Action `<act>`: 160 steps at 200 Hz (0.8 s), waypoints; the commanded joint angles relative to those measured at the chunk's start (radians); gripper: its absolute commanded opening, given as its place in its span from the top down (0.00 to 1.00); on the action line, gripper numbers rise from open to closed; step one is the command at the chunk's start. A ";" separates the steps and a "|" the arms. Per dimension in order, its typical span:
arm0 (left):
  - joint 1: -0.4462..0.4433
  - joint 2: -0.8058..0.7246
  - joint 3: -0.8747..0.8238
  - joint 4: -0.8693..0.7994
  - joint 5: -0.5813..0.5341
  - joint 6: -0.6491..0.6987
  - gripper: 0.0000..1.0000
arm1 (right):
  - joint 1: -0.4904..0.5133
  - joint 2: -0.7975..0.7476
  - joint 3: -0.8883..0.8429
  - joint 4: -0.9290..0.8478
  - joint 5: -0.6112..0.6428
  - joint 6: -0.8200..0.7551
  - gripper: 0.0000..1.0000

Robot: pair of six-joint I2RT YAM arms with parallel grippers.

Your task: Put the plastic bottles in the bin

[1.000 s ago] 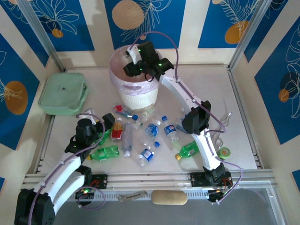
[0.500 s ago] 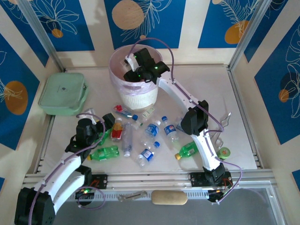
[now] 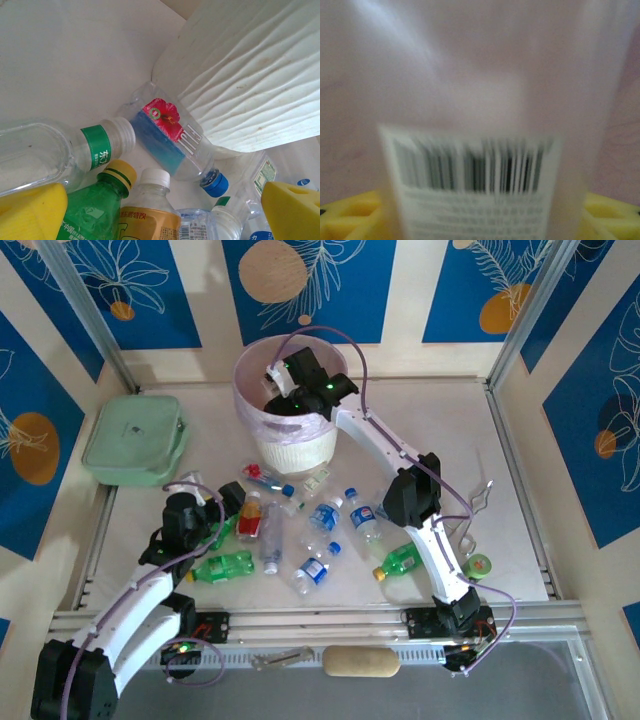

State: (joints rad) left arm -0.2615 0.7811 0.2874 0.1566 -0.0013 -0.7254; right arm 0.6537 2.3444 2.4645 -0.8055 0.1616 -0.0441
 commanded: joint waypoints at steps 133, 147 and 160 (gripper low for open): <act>0.037 0.043 0.130 -0.169 -0.022 0.113 0.01 | 0.002 0.014 0.186 0.036 -0.011 0.006 0.02; 0.061 0.052 0.166 -0.213 0.006 0.150 0.01 | 0.000 0.004 0.220 0.048 -0.010 0.003 0.01; 0.086 0.064 0.194 -0.246 0.037 0.171 0.01 | -0.002 -0.015 0.229 0.065 -0.011 0.002 0.01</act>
State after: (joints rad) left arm -0.2173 0.8322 0.4080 0.0128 -0.0010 -0.6365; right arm 0.6544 2.3497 2.6442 -0.7776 0.1604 -0.0441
